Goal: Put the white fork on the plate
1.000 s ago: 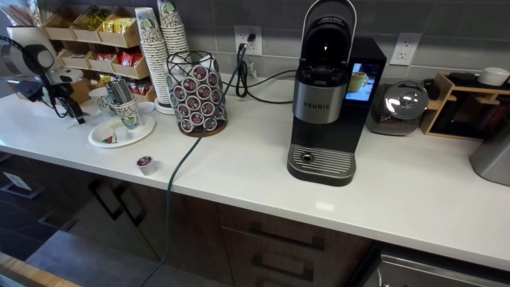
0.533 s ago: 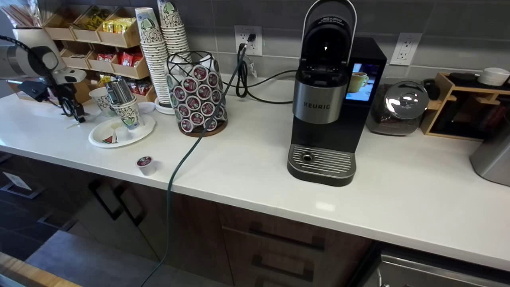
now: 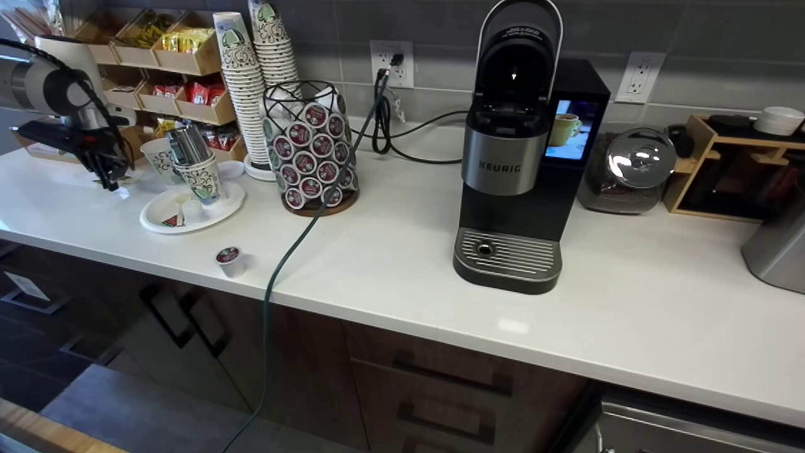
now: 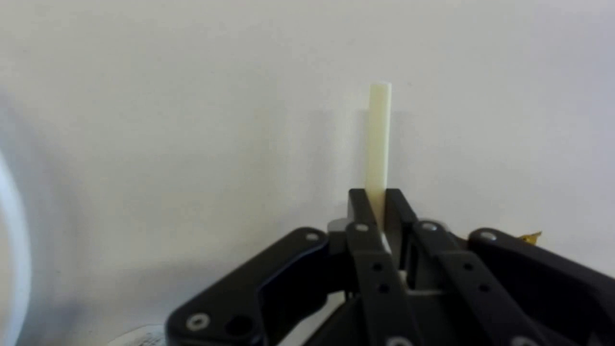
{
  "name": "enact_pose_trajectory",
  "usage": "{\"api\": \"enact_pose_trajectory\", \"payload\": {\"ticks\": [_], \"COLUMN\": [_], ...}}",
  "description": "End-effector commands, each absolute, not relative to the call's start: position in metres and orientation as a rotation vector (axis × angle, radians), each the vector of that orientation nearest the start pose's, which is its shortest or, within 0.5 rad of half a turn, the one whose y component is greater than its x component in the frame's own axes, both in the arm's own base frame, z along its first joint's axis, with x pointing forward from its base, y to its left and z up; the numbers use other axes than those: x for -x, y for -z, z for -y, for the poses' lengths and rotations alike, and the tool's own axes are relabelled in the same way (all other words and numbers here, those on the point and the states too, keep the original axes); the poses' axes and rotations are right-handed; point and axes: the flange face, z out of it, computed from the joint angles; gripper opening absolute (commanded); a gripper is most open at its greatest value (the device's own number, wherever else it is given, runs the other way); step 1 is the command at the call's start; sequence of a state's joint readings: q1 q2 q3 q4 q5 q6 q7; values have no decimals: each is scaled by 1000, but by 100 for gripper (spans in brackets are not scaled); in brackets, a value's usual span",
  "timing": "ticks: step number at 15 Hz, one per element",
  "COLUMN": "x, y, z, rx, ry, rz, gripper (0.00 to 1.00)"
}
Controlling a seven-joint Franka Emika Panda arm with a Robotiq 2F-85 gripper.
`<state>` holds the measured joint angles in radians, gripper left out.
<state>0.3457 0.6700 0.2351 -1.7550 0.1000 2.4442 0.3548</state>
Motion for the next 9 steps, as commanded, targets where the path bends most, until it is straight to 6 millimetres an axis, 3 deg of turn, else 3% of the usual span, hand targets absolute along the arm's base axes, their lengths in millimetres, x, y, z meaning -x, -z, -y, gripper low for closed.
{"api": "enact_pose_trajectory", "payload": {"ticks": [1, 7, 9], "x": [-529, -478, -471], "y": [-227, -273, -277], "z": [-313, -259, -243], "rx": [2993, 2873, 2889], "ry": [-145, -55, -156], "rz": [413, 904, 1047], "gripper": [3, 3, 3]}}
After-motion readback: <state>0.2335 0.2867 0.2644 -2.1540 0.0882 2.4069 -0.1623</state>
